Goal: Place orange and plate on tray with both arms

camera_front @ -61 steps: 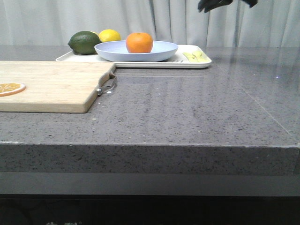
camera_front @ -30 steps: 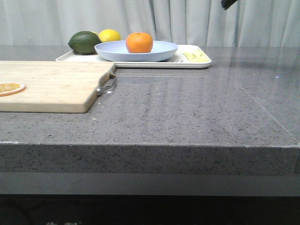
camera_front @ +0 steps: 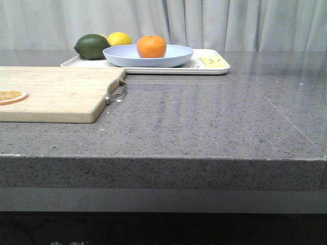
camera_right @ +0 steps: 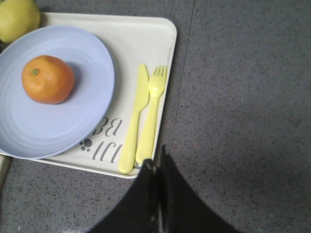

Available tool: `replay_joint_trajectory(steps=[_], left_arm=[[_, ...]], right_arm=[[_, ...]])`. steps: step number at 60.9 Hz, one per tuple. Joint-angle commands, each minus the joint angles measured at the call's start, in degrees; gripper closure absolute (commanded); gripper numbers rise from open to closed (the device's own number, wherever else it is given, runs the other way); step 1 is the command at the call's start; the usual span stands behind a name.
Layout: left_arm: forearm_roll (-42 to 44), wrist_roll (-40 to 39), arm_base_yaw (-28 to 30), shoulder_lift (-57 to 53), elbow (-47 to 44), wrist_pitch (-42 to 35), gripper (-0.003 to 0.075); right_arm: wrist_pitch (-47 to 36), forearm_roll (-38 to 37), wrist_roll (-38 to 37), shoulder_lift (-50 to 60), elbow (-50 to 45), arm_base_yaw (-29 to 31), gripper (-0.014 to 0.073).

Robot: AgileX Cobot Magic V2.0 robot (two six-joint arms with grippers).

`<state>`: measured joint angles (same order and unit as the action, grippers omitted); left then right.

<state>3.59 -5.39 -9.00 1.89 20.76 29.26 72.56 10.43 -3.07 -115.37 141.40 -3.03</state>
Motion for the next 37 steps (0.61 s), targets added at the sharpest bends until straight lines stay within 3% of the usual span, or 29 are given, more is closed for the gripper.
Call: replay_joint_trajectory(steps=[1,19,37], left_arm=[[-0.4,-0.5,0.1,0.8,1.5,-4.8,0.0738],[-0.4,-0.5,0.1,0.8,1.5,-4.8,0.0738],[-0.4,-0.5,0.1,0.8,1.5,-4.8,0.0738]], right_arm=[[4.1,-0.4,2.0,8.0,-1.1,0.3,0.0664],[2.9,-3.2,8.9,25.8,-23.3,0.3,0.0664],[-11.2,-3.0,10.7,46.0,-56.6,0.3,0.0664]])
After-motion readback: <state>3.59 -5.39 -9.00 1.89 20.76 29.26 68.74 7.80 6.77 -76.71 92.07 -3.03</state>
